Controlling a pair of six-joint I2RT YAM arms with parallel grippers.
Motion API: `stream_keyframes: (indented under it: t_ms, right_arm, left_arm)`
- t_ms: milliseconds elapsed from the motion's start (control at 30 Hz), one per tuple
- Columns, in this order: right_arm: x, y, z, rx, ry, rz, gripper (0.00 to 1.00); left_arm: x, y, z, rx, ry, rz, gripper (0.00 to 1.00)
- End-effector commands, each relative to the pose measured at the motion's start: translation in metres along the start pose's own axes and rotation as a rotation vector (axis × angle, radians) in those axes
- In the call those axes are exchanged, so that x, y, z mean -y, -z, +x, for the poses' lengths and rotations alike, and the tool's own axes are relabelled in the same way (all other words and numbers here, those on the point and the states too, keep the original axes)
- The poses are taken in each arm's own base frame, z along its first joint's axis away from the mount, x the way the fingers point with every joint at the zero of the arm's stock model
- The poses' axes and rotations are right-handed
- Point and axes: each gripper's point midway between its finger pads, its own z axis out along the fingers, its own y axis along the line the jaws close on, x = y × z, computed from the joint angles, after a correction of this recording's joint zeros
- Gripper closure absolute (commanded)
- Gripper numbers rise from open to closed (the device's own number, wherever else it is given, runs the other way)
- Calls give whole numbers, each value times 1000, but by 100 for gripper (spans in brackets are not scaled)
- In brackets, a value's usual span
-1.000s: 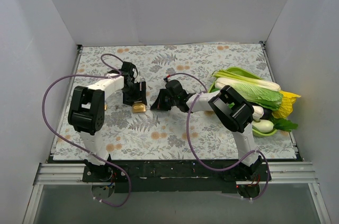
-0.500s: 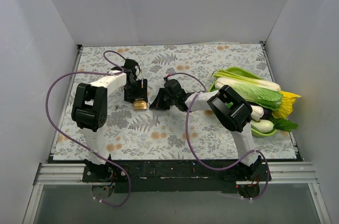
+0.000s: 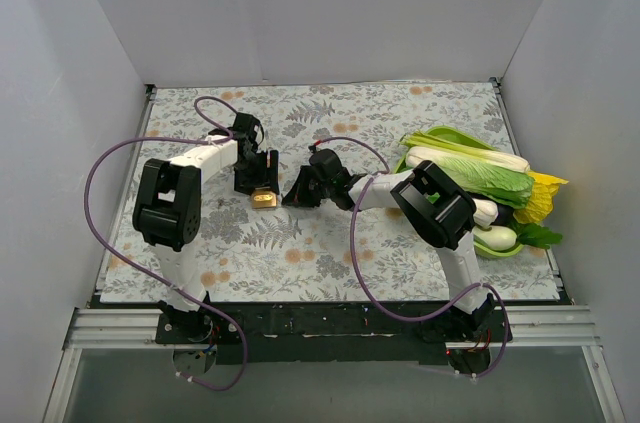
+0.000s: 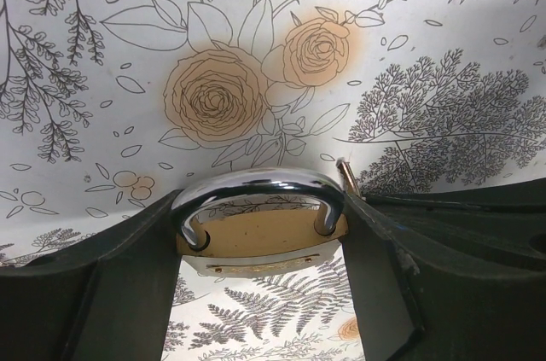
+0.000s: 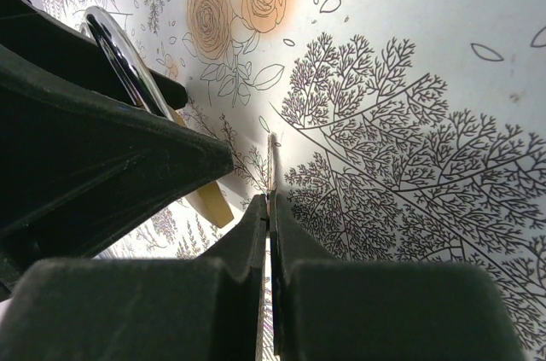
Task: Lock with the key
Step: Place the lock at the center of the board.
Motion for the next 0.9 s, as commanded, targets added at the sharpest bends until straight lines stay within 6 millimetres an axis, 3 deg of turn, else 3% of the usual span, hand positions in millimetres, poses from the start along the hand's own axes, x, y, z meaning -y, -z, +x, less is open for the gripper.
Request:
stream_keyframes:
  t_ms: [0, 100, 133, 233, 433, 800, 867]
  right_arm:
    - [35, -2, 9, -19, -23, 121, 99]
    - [33, -2, 9, -19, -22, 116, 99]
    - [34, -2, 10, -22, -23, 118, 99]
    - [35, -3, 10, -25, -25, 117, 99]
    - [37, -2, 13, -31, -35, 122, 99]
    - [47, -2, 13, -21, -49, 163, 99]
    - [51, -2, 14, -27, -58, 169, 92]
  left_arm:
    - [-13, -8, 44, -140, 6, -37, 55]
    - [-13, -8, 46, -147, 5, -35, 51]
    - [-12, -8, 44, -142, 5, -34, 42]
    - [-13, -9, 41, -141, 8, -40, 28]
    - [-14, -8, 39, -133, 11, -49, 12]
    - [-10, -4, 31, -103, 4, -39, 4]
    - [-11, -2, 27, -89, -4, -46, 2]
